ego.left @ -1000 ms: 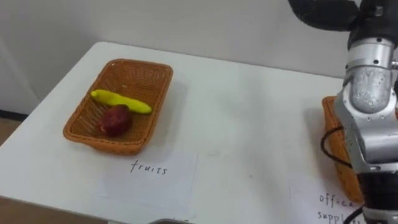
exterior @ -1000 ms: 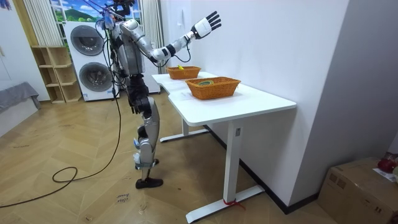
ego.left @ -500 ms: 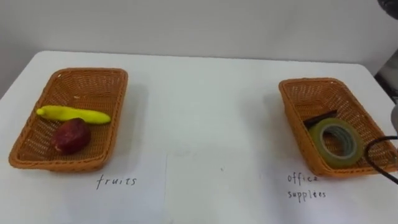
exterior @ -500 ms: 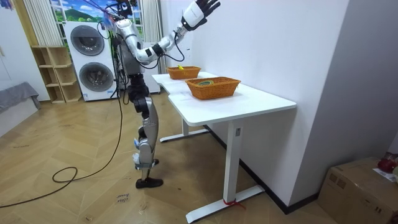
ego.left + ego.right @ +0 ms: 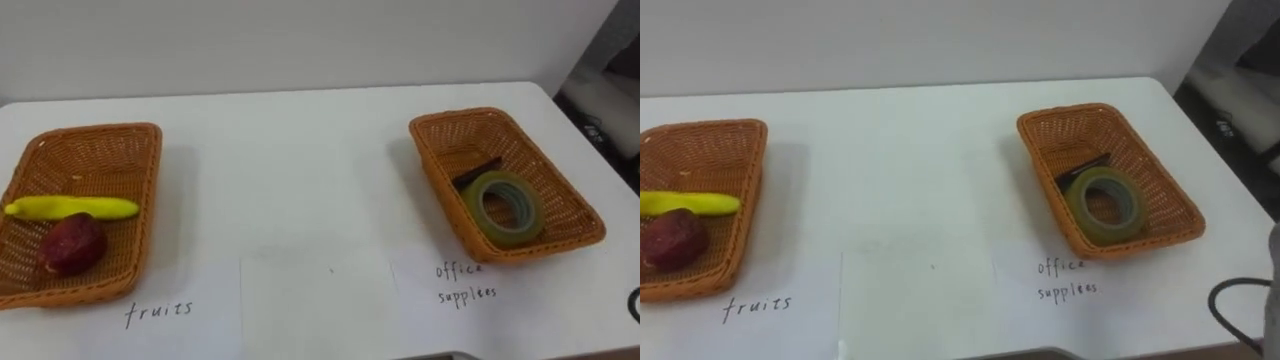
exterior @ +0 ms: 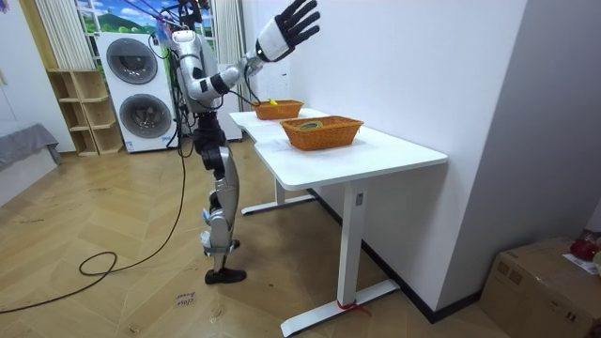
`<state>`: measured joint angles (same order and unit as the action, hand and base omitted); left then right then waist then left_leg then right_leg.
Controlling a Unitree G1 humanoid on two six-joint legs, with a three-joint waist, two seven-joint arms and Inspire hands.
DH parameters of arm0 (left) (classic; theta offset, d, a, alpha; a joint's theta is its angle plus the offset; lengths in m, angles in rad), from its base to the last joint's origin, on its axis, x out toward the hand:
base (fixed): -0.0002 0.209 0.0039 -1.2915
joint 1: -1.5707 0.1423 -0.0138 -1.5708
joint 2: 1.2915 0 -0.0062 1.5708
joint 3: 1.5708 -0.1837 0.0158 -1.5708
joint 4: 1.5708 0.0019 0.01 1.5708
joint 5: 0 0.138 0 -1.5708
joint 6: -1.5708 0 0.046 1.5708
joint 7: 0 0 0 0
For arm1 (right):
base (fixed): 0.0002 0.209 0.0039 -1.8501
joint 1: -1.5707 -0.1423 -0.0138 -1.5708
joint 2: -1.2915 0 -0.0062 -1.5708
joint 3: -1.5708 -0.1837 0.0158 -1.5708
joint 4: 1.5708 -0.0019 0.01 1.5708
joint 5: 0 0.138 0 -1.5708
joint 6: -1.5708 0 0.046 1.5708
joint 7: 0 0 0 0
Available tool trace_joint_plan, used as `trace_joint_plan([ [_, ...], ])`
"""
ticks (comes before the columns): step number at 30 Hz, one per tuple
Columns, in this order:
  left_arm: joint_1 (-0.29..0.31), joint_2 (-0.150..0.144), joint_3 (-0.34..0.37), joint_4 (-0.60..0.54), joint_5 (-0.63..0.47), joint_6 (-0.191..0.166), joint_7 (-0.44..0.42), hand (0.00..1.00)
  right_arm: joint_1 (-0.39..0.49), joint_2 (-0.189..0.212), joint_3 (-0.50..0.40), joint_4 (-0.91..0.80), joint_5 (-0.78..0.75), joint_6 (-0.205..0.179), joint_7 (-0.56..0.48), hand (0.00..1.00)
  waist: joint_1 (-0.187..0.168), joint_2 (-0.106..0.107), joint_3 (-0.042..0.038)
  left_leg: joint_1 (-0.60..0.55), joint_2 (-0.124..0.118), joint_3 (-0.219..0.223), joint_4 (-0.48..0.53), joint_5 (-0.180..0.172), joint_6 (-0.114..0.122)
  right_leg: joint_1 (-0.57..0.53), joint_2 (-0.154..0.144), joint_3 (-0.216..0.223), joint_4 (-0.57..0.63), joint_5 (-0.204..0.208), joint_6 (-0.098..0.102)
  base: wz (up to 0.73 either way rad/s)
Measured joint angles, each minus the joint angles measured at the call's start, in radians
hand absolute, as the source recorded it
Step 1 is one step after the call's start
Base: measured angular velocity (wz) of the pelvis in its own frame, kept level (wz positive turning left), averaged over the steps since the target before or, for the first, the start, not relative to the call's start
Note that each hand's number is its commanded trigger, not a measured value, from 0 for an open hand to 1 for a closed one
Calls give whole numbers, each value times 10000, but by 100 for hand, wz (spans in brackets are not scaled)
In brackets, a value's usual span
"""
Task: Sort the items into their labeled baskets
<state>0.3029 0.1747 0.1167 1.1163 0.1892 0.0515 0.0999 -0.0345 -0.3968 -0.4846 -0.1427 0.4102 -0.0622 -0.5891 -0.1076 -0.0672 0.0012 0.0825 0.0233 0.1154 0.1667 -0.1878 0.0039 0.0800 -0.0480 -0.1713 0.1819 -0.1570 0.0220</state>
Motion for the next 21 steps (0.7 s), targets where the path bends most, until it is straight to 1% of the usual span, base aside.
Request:
trace_joint_plan([
  [1, 0, 0, 9, -25, -2, 1, 71, 0, 63, 0, -163, 110, 94, -2, -228, 0, -16, 16, -10, -3, 9, 85, -7, -4, -6, -58, 13, 81, 7, -5, -8, -18],
  [3, -9, 1, 51, -201, -10, 6, 166, 0, 233, 10, -404, 262, 161, -11, -568, 0, -63, -3, -2, -29, 12, 163, -30, -3, -6, -126, 20, 159, 13, -10, -12, -14],
  [4, 2, 2, 68, -309, -13, 28, 233, 0, 401, 29, -530, 386, 260, -11, -835, 0, -67, -44, -14, -15, 8, 196, -34, -4, -5, -127, 20, 200, 11, -20, -17, -5],
  [5, 12, 9, 72, -385, -27, 69, 261, 0, 603, 28, -616, 534, 333, -10, -1036, 0, -141, -104, -46, -13, 3, 206, -32, -5, -3, -124, 19, 217, -2, -30, -14, -3],
  [6, 14, 13, 83, -416, -26, 84, 265, 0, 725, 31, -658, 585, 386, -8, -1140, 0, -196, -138, -54, -12, 2, 206, -34, -7, -3, -131, 20, 228, -13, -33, -14, 0],
  [8, 16, 11, 218, -489, -31, 127, 296, 0, 1179, 32, -900, 874, 644, -8, -1316, 0, -264, -282, -37, -13, 4, 205, -54, -21, -8, -135, 48, 272, -129, -31, -15, 0],
  [10, 14, 11, 248, -588, -52, 158, 445, 0, 1435, 42, -1006, 1229, 797, -7, -1467, 0, -311, -369, -42, -13, 11, 205, -55, -39, -18, -119, 61, 287, -138, -31, -15, -4],
  [12, 3, 13, 255, -655, -57, 148, 524, 0, 1578, 106, -1116, 1642, 915, -8, -1548, 0, -371, -408, -44, -9, 15, 214, -55, -48, -22, -78, 71, 311, -138, -23, -25, -2],
  [13, -23, 12, 253, -669, -70, 140, 599, 0, 1704, 176, -1193, 1884, 1018, -8, -1616, 0, -387, -417, -57, -4, 15, 215, -55, -49, -21, -80, 70, 312, -114, -19, -29, 0],
  [14, -23, 12, 254, -678, -129, 136, 684, 0, 1783, 291, -1278, 2035, 1033, -8, -1672, 0, -402, -420, -55, -3, 17, 224, -58, -50, -21, -88, 71, 315, -107, -19, -30, 0],
  [16, -6, 12, 255, -677, -230, 142, 723, 0, 1786, 366, -1288, 2217, 1058, -8, -1829, 0, -502, -383, -37, -4, 21, 238, -83, -54, -19, -108, 71, 313, -103, -16, -34, 0],
  [21, -6, 9, 356, -770, -253, 142, 726, 0, 1996, 368, -1316, 2842, 1193, -13, -2095, 0, -513, -273, -32, 34, 42, 255, -153, -63, -33, -121, 103, 373, -110, -13, -39, 0],
])
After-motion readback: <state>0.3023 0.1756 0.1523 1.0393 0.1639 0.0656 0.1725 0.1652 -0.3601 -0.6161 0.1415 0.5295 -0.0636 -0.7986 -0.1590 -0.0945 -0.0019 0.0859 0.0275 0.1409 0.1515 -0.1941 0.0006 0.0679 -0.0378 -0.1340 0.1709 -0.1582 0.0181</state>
